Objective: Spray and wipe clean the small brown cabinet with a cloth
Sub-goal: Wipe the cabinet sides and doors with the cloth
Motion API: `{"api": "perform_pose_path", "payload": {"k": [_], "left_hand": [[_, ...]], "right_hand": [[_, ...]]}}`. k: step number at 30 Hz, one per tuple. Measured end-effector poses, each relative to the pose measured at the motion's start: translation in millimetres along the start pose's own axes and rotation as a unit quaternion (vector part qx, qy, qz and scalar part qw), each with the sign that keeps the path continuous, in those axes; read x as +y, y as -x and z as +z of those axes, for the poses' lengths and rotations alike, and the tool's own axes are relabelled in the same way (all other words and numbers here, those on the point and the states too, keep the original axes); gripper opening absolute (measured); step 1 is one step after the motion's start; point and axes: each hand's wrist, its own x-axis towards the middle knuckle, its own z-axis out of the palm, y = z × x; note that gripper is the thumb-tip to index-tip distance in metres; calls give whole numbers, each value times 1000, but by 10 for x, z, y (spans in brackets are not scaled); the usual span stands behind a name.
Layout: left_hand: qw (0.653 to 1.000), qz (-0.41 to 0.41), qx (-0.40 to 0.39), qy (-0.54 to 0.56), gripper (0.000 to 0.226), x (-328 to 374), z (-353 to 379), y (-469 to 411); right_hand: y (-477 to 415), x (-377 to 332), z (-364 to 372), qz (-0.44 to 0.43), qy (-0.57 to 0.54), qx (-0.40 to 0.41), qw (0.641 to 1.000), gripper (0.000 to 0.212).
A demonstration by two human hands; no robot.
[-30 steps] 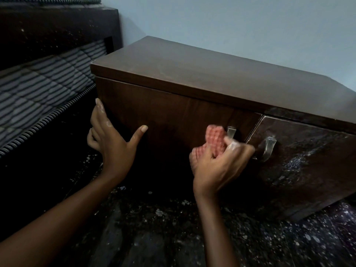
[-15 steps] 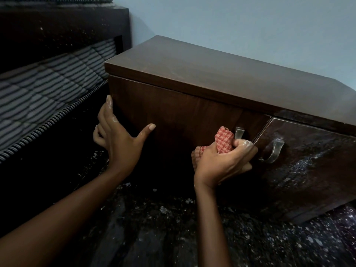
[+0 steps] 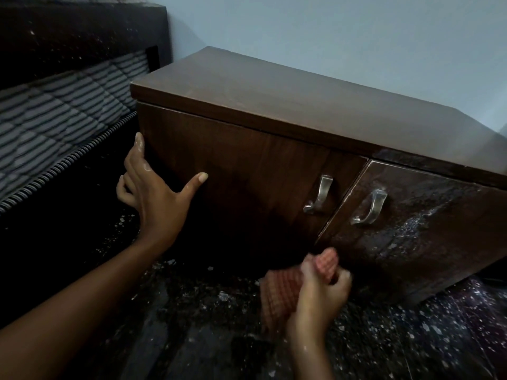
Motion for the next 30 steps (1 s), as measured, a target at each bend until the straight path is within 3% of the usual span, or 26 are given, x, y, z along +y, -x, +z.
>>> {"api": "perform_pose_path", "payload": {"k": [3,5,11,19,23,27,30], "left_hand": [[1000,-3,-3,6,101,-22,-7,-1],[1000,-2,-6,11,101,-34,-4,-12],[1000,-1,0,9,102,-29,20,2],[1000,-7,-8,13,102,-14,1,1],[1000,-16,-7,7,102,-3,-22,2],[999,-30,-15,-7,102,51,-45,7],[996,-72,-2,-53,99,176,-72,7]], "right_hand": [[-26,-479,143,-188,-19,13,982,23],[-92,-613,275,-262,-10,16,965,27],[-287,-565,323,-271,107,-31,956,30],[-409,-652,212,-380,259,-136,877,14],[-415,-644,147,-358,314,-150,866,9],[-215,-378,-57,-274,313,-135,899,15],[16,-212,-141,-223,243,-123,936,24]]}}
